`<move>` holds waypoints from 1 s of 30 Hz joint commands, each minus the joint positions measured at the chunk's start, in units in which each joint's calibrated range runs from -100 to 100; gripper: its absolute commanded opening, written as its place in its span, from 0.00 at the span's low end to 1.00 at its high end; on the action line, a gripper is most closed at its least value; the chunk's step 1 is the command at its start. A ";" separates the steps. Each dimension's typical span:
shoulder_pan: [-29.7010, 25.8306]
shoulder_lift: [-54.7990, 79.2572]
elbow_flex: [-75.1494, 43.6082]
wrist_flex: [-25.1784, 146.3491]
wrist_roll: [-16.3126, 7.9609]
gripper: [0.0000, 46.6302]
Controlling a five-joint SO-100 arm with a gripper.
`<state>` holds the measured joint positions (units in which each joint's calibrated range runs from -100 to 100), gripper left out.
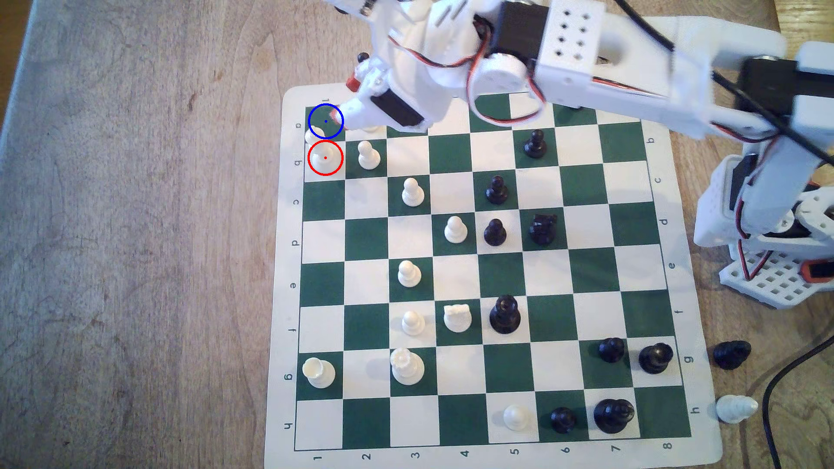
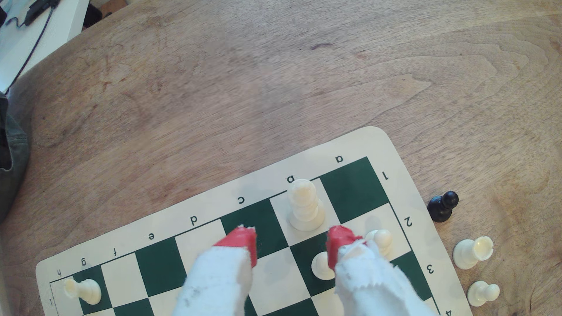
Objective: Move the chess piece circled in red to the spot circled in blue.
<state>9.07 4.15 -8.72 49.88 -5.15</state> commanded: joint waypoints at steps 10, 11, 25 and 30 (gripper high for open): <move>0.28 11.73 -15.76 1.06 0.49 0.34; 0.35 12.41 -16.03 1.06 0.49 0.34; 0.20 20.30 -22.83 0.32 0.49 0.38; 0.12 22.93 -26.27 0.32 0.54 0.38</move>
<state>9.66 28.45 -27.79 50.84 -4.66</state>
